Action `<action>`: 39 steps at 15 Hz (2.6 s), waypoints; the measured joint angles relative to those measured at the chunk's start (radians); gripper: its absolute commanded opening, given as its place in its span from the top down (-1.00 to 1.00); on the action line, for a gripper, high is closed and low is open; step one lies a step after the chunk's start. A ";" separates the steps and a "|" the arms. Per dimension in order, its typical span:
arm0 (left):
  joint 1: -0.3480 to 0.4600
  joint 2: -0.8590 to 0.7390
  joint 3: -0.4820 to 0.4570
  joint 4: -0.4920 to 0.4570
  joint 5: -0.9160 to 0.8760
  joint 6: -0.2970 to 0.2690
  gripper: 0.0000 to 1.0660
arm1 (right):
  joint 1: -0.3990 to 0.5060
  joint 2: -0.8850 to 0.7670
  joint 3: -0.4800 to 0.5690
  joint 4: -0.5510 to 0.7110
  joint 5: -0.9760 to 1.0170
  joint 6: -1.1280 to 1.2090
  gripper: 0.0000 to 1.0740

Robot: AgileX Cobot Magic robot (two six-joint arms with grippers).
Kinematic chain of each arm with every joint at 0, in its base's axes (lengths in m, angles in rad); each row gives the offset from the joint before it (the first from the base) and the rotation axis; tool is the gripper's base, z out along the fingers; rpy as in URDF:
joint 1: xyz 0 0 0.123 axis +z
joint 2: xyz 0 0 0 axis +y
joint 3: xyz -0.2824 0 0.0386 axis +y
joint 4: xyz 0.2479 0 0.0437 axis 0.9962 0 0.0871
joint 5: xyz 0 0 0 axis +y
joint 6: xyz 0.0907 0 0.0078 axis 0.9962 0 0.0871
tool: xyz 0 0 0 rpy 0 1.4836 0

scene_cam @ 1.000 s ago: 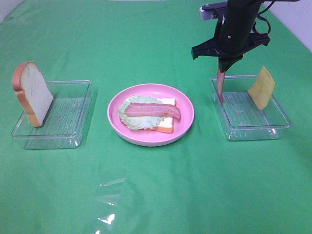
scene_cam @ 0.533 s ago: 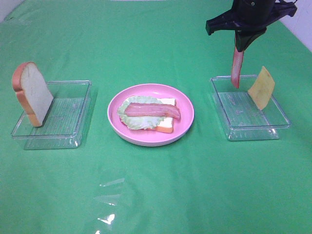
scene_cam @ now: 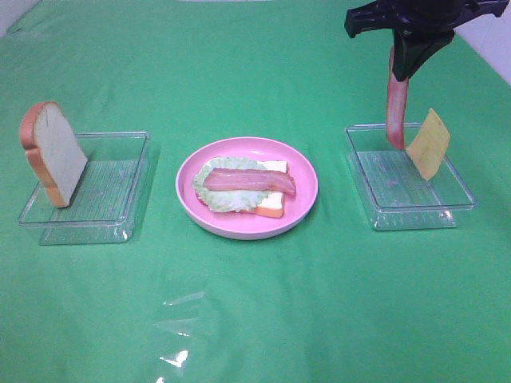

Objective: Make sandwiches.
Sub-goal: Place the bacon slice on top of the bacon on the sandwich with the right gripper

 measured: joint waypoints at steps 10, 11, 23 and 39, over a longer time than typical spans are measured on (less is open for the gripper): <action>0.000 0.000 0.000 0.000 0.000 0.000 -0.91 | 0.030 -0.004 0.197 0.522 -0.279 -0.174 1.00; 0.000 0.000 0.000 0.000 0.000 0.000 -0.91 | 0.056 -0.002 0.197 0.534 -0.310 -0.182 1.00; 0.000 0.000 0.000 0.000 0.000 0.000 -0.91 | 0.255 0.230 0.198 0.331 -0.597 -0.155 1.00; 0.000 0.000 0.000 0.000 0.000 0.000 -0.91 | 0.255 0.254 0.198 0.097 -0.653 -0.118 -0.72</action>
